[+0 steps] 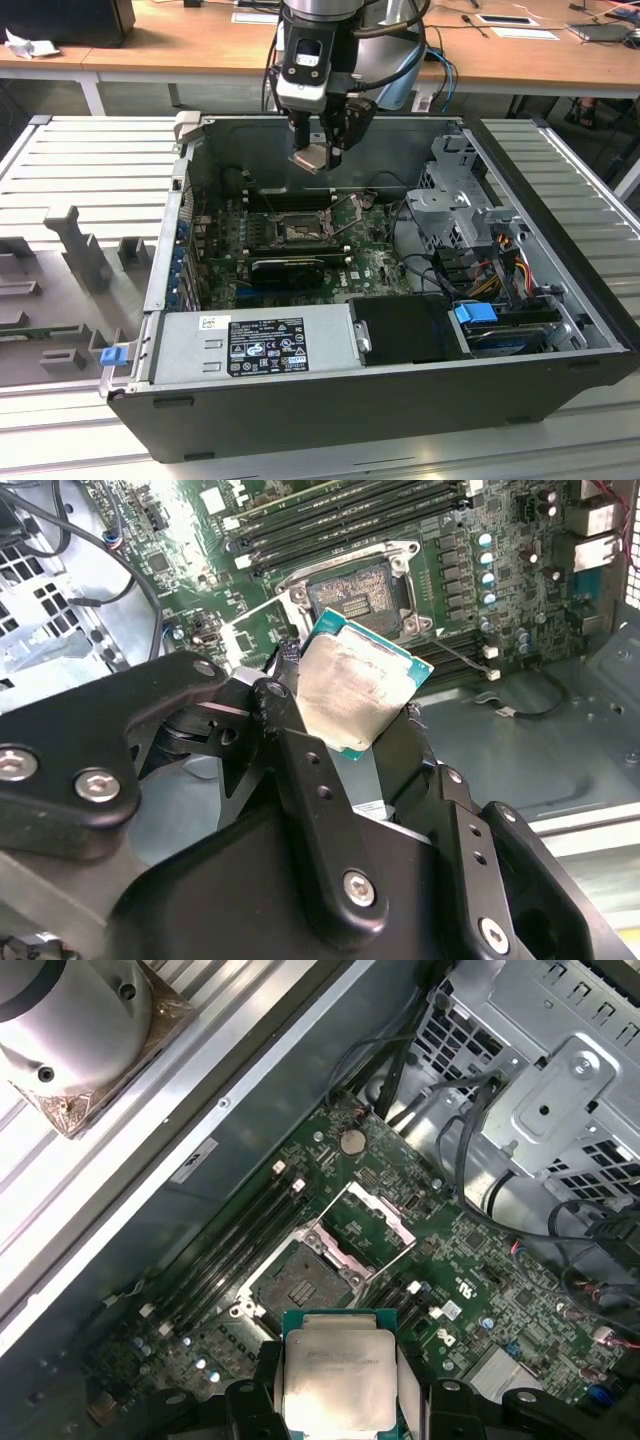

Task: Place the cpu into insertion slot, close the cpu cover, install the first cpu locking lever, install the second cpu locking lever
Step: 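Place the cpu into insertion slot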

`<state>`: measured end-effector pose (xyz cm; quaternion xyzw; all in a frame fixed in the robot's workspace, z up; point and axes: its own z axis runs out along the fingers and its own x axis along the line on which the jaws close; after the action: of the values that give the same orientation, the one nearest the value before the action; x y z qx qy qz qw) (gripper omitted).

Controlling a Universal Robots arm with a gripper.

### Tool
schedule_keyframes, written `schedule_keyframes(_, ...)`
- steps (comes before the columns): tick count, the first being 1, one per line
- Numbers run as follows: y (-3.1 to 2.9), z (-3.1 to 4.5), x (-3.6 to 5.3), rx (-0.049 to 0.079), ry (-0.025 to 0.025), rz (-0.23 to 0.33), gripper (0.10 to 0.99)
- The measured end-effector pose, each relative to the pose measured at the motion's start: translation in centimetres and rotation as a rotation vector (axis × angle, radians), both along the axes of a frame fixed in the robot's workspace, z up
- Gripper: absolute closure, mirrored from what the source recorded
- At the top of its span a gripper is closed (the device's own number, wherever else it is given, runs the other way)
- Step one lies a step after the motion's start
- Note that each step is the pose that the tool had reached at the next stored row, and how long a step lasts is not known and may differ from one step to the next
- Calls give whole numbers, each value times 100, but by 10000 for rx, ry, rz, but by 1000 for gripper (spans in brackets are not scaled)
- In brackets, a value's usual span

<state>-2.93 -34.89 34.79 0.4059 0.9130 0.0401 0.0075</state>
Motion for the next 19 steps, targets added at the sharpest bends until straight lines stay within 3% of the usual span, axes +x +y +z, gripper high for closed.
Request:
schedule_keyframes(13, 0, -1, 0, -1, 0, -586, 549)
schedule_keyframes(19, 0, -6, 0, 0, 0, -1103, 549)
